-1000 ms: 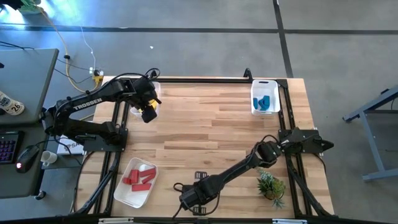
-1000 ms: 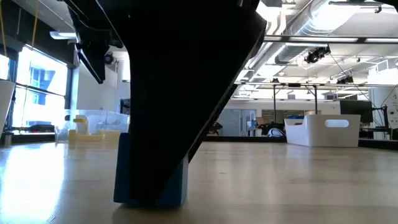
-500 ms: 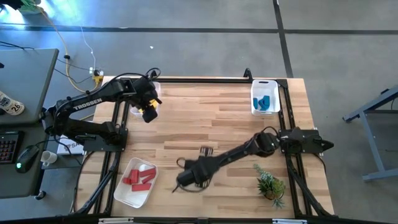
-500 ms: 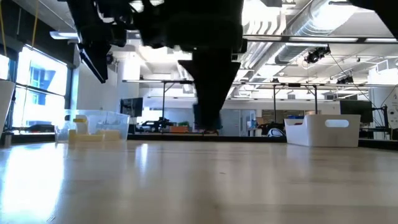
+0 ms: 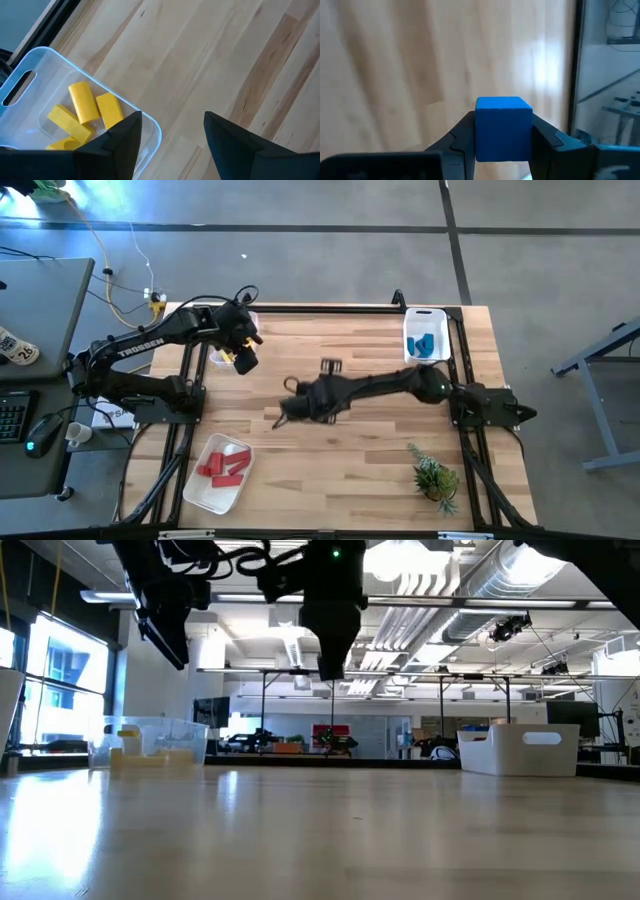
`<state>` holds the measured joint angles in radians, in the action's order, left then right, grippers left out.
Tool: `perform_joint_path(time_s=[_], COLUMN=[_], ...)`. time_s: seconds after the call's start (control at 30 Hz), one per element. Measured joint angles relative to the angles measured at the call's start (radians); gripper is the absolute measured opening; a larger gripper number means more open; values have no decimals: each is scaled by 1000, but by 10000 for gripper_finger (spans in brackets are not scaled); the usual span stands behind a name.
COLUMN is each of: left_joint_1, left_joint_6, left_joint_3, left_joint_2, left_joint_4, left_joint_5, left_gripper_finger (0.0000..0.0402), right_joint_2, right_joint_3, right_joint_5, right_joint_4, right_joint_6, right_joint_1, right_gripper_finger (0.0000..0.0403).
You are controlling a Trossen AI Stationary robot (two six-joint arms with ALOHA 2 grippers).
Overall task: Sort & place blocks by color
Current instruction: Put the blue block into the top white bin
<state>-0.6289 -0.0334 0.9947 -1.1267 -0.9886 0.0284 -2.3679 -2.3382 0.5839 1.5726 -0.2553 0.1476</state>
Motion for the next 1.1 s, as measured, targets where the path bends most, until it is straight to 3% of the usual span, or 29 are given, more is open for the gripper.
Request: perform_joint_path(time_s=[0.13,0.3,0.57,0.83,1.1], left_joint_1=[0,0,0,2,26], left_joint_6=[-8,-8,-45,-74,-147], left_joint_3=[0,0,0,0,0], left_joint_2=[0,0,0,0,29], left_joint_4=[0,2,118,289,353], left_joint_5=[1,0,-71,-150,-169], left_gripper_finger=[202,202,202,202,202], right_joint_2=[78,296,703,975,1034], right_joint_3=[142,510,990,1270,1411], right_joint_5=[9,24,10,-42,-155], right_joint_4=[-5,-13,-262,-447,-581], right_joint_6=[39,-21,-98,-131,-130], right_joint_1=[-79,-192,-393,-599,-780], right_gripper_finger=[101,101,101,101,101])
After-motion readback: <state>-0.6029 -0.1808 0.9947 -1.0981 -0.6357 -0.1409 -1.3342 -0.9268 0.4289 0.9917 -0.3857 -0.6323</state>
